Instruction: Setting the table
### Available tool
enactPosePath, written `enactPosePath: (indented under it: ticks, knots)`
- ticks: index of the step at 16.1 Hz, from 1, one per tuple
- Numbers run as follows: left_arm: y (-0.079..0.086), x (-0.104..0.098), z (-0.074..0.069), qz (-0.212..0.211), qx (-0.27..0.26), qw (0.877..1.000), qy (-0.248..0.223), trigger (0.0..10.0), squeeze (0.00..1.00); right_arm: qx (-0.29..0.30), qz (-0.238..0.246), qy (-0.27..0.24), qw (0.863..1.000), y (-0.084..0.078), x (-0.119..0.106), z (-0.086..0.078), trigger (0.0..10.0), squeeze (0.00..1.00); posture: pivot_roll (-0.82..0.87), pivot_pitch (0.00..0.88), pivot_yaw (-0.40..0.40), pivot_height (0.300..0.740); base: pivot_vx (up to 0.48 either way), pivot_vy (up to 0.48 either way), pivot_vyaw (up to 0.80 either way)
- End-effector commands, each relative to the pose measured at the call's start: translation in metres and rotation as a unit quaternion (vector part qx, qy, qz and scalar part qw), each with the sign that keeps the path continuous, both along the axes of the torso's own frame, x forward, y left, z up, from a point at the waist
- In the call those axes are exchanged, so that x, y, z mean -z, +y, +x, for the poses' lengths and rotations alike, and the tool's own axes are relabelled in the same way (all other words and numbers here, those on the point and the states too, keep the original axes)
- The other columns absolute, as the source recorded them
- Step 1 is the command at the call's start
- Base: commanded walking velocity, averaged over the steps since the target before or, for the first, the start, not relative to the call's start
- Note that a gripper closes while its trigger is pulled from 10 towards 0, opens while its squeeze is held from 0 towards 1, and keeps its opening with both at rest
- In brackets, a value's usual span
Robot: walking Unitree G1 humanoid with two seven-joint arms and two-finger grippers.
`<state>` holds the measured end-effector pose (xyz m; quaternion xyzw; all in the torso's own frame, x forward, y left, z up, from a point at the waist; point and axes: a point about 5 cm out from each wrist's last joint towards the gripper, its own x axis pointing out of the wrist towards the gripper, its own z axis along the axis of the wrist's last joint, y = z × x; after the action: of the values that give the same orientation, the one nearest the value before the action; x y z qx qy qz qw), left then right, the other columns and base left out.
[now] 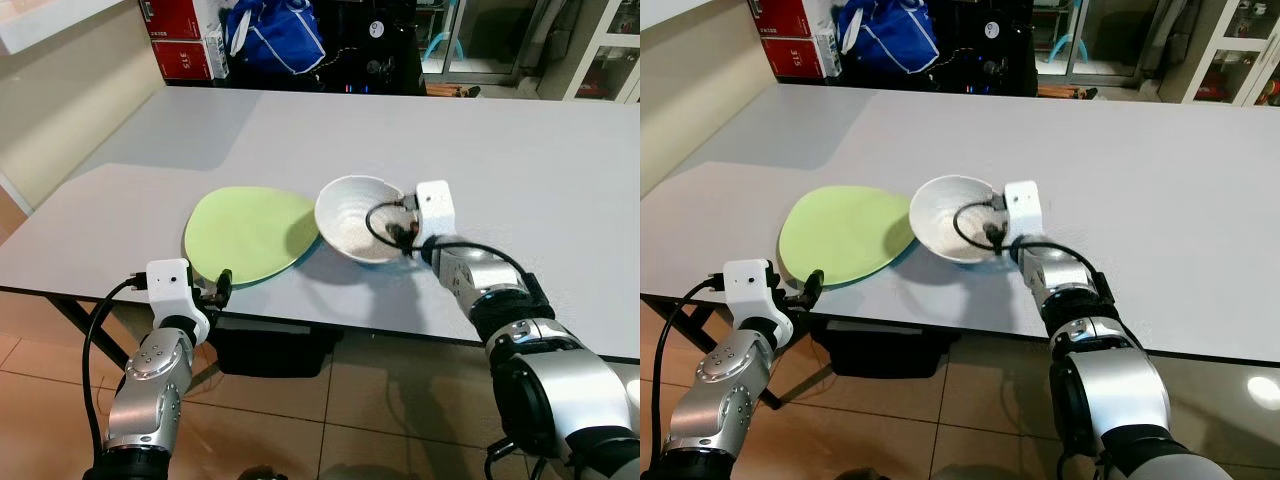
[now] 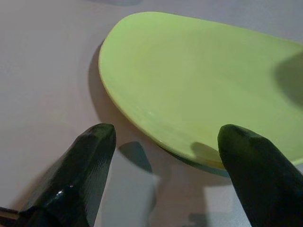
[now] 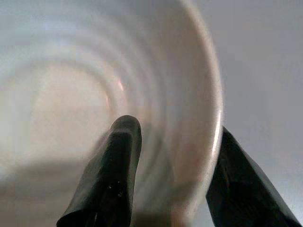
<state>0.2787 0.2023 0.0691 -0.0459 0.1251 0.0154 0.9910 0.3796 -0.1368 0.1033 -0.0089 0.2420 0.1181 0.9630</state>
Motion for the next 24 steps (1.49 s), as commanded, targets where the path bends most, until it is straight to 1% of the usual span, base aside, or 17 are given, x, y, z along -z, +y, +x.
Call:
enactPosePath:
  ticks: [1,3,5,6,7,9,10,13,17,19,20,24]
  knots:
    - [0.002,0.000,-0.002,0.011,0.000,1.000,0.006,10.0,0.00,-0.001,0.004,0.013,1.000,0.002,0.001,0.000,10.0,0.00,0.16,0.000,0.062,0.740,0.000,0.000,0.00]
    - [0.003,0.000,-0.002,0.012,0.001,1.000,0.006,10.0,0.00,-0.004,-0.007,0.029,1.000,0.004,0.008,-0.003,10.0,0.00,0.16,0.000,0.062,0.740,0.000,0.000,0.00]
    - [0.003,0.000,-0.003,0.013,0.000,1.000,0.005,10.0,0.00,-0.009,-0.037,0.036,0.999,0.002,0.012,-0.005,10.0,0.00,0.16,0.000,0.061,0.740,0.000,0.000,0.00]
    - [0.003,0.000,-0.004,0.013,0.000,1.000,0.005,10.0,0.00,-0.011,-0.056,0.027,0.998,0.001,0.010,-0.003,10.0,0.00,0.16,0.000,0.058,0.740,0.000,0.000,0.00]
    - [0.003,0.000,-0.004,0.012,-0.002,1.000,0.006,10.0,0.00,-0.006,-0.075,-0.013,0.997,-0.002,-0.004,0.004,10.0,0.00,0.16,0.000,0.055,0.740,0.000,0.000,0.00]
    - [0.002,0.001,-0.005,0.011,-0.002,1.000,0.006,10.0,0.00,-0.009,-0.082,-0.057,0.995,0.000,-0.021,0.011,10.0,0.00,0.15,0.000,0.055,0.740,0.000,0.000,0.00]
    - [0.002,0.001,-0.005,0.010,-0.001,1.000,0.006,10.0,0.00,-0.006,-0.078,-0.061,0.995,0.001,-0.024,0.013,10.0,0.00,0.15,0.000,0.055,0.740,0.000,0.000,0.00]
    - [0.000,0.001,-0.004,0.010,0.001,1.000,0.007,10.0,0.00,-0.007,-0.089,-0.066,0.994,0.001,-0.024,0.013,10.0,0.00,0.15,0.000,0.055,0.740,0.000,0.000,0.00]
    - [0.001,0.001,-0.004,0.011,-0.001,1.000,0.006,10.0,0.00,-0.008,-0.086,-0.077,0.993,0.001,-0.031,0.015,10.0,0.00,0.16,0.000,0.051,0.740,0.000,0.000,0.00]
    - [0.001,0.002,-0.004,0.011,-0.001,1.000,0.006,10.0,0.00,-0.007,-0.095,-0.093,0.991,0.001,-0.037,0.018,10.0,0.00,0.16,0.000,0.050,0.740,0.000,0.000,0.00]
    - [0.001,0.002,-0.004,0.011,-0.001,1.000,0.006,10.0,0.00,-0.007,-0.106,-0.112,0.988,0.001,-0.044,0.020,10.0,0.00,0.15,0.000,0.048,0.740,0.000,0.000,0.00]
    - [-0.001,0.002,-0.004,0.010,0.001,1.000,0.004,10.0,0.00,-0.004,-0.112,-0.129,0.985,0.001,-0.050,0.021,10.0,0.00,0.15,0.000,0.043,0.740,0.000,0.000,0.00]
